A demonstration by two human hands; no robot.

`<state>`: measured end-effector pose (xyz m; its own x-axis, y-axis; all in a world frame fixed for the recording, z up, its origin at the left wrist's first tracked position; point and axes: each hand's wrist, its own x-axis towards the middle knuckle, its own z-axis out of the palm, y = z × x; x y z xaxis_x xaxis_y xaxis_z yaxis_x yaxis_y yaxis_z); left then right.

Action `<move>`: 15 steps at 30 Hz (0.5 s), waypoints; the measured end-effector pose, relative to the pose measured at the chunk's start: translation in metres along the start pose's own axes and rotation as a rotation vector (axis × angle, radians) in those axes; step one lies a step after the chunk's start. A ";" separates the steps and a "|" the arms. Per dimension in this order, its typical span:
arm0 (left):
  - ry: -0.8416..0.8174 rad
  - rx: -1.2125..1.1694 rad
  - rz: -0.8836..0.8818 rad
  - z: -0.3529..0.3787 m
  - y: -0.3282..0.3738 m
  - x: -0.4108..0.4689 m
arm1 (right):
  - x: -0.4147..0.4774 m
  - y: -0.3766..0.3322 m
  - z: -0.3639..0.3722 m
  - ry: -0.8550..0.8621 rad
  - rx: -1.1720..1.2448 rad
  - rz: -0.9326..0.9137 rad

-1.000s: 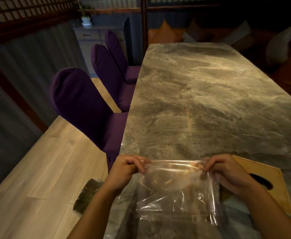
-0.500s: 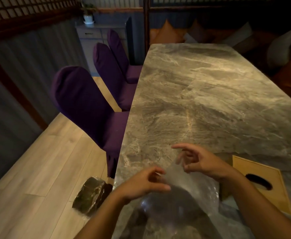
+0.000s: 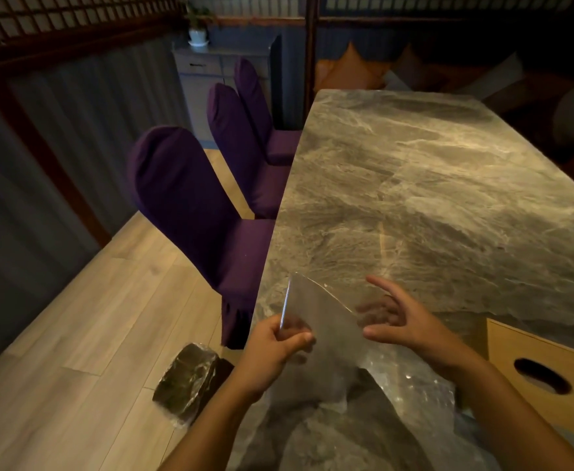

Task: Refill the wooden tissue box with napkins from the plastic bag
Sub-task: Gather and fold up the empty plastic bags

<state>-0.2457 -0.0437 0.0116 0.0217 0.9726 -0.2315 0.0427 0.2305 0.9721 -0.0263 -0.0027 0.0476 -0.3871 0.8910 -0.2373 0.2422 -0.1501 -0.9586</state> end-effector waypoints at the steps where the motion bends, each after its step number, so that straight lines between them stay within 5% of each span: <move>1: 0.028 -0.025 -0.013 -0.002 -0.002 0.000 | 0.002 0.004 0.007 0.021 0.064 -0.001; 9: 0.150 -0.132 -0.021 -0.037 -0.009 -0.004 | 0.030 0.018 0.076 0.235 0.229 0.026; 15: 0.202 -0.130 -0.042 -0.090 -0.016 -0.004 | 0.057 0.018 0.128 0.226 0.157 0.042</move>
<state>-0.3361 -0.0489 0.0000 -0.1780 0.9455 -0.2725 -0.0900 0.2602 0.9614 -0.1582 -0.0099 -0.0035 -0.1672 0.9528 -0.2533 0.1063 -0.2380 -0.9654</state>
